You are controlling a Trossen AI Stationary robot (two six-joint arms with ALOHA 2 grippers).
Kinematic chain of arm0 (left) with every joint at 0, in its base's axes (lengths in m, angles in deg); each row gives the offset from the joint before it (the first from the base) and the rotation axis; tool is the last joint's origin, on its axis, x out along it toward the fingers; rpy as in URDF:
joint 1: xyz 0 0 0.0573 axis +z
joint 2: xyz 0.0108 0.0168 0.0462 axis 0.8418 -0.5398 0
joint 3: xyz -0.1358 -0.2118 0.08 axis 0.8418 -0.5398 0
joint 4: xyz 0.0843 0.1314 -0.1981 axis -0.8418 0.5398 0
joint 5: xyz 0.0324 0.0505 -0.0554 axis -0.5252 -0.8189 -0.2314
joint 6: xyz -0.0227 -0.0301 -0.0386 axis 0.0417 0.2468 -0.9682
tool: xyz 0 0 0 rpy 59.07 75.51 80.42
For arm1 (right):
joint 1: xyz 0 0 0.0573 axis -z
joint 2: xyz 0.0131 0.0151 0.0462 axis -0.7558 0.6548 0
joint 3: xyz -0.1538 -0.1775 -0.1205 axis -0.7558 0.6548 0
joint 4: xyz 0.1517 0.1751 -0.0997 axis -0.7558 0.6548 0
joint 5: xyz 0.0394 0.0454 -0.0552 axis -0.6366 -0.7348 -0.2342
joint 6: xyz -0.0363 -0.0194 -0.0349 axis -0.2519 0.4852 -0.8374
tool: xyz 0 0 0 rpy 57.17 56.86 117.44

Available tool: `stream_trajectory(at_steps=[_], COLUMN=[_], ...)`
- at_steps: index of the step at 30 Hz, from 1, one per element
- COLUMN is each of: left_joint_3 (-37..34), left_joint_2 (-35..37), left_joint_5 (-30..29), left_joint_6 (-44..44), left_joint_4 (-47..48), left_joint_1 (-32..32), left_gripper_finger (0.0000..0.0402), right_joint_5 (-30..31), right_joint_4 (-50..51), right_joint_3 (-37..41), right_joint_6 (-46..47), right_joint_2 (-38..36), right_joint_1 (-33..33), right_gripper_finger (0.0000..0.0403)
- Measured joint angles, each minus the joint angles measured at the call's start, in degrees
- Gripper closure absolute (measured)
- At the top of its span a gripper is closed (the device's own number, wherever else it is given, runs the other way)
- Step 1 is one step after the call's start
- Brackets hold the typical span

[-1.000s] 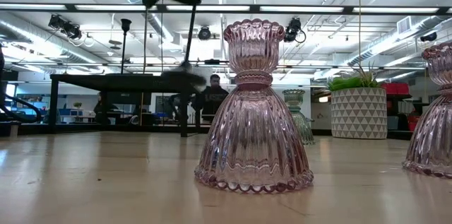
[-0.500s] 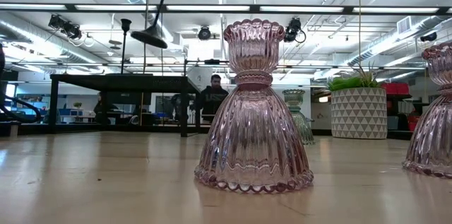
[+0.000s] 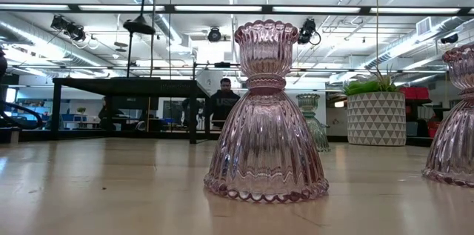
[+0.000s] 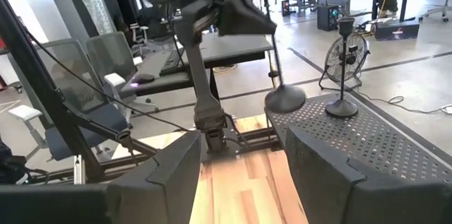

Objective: Pick & Place candle stick holders
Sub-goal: Put the right black candle holder on the shelf aligned with the other black candle holder

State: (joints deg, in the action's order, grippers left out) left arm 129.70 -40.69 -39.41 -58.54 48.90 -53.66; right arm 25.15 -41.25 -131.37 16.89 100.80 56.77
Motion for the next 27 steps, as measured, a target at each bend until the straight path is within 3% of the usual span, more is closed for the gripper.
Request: stream_trajectory(at_steps=[11,22,27], left_joint_3=[0.0,-0.1,-0.1], left_joint_2=[0.2,-4.2,-6.6], left_joint_5=[-2.3,4.7,10.8], left_joint_6=[0.3,5.7,7.6], left_joint_4=[-0.2,-7.7,-9.9], left_joint_1=[10.2,21.2,26.3], left_gripper_finger=[0.0390,0.0390,0.0391], right_joint_5=[0.0,0.0,0.0], right_joint_4=[-1.8,-2.1,-2.1], right_joint_3=[0.0,0.0,0.0], right_joint_6=[0.0,-0.6,-1.0], right_joint_2=[0.0,0.0,0.0], right_joint_1=[0.0,0.0,0.0], right_gripper_finger=[0.0195,0.0195,0.0195])
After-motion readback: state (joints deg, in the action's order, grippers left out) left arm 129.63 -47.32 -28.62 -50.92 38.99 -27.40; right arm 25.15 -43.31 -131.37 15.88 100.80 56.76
